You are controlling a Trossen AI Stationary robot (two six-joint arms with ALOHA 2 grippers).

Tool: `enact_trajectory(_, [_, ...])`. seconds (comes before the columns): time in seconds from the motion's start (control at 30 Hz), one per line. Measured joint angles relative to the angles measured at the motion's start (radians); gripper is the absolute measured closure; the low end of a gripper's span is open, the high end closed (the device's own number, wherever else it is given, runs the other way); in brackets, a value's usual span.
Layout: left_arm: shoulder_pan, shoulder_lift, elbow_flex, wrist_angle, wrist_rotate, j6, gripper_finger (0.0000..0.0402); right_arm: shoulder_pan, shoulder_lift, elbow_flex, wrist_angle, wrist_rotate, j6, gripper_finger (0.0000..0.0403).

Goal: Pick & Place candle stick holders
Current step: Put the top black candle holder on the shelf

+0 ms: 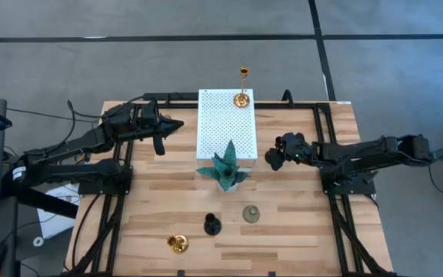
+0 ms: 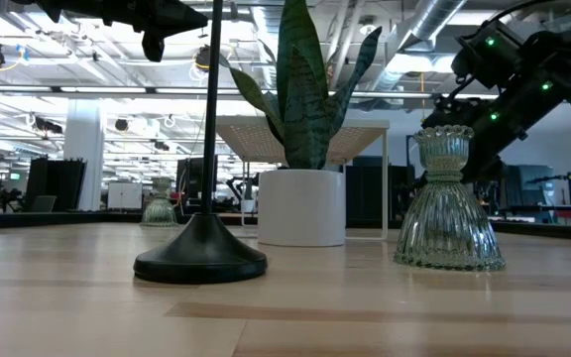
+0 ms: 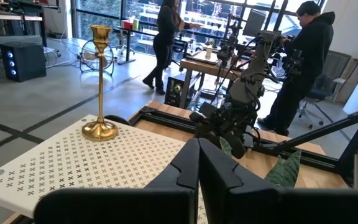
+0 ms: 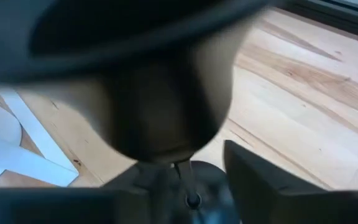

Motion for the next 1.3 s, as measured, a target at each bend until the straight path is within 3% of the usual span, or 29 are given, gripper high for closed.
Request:
enact_trajectory(0.23, [0.000, 0.000, 0.000, 0.000, 0.000, 0.000, 0.0398, 0.003, -0.002, 0.000, 0.002, 0.004, -0.004, 0.0391])
enact_trajectory(0.5, [0.000, 0.000, 0.000, 0.000, 0.000, 0.000, 0.0398, 0.003, -0.009, 0.062, -0.095, -0.065, -0.032, 0.0397])
enact_trajectory(0.7, [0.000, 0.000, 0.000, 0.000, 0.000, 0.000, 0.0398, -0.001, -0.009, 0.219, -0.324, -0.064, -0.127, 0.0398])
enact_trajectory(1.03, [0.000, 0.000, 0.000, 0.000, 0.000, 0.000, 0.0398, -0.028, -0.009, 0.479, -0.554, -0.055, -0.246, 0.0401])
enact_trajectory(1.3, [0.000, 0.000, 0.000, -0.002, 0.000, 0.000, 0.0398, -0.075, -0.009, 0.684, -0.636, -0.057, -0.335, 0.0402])
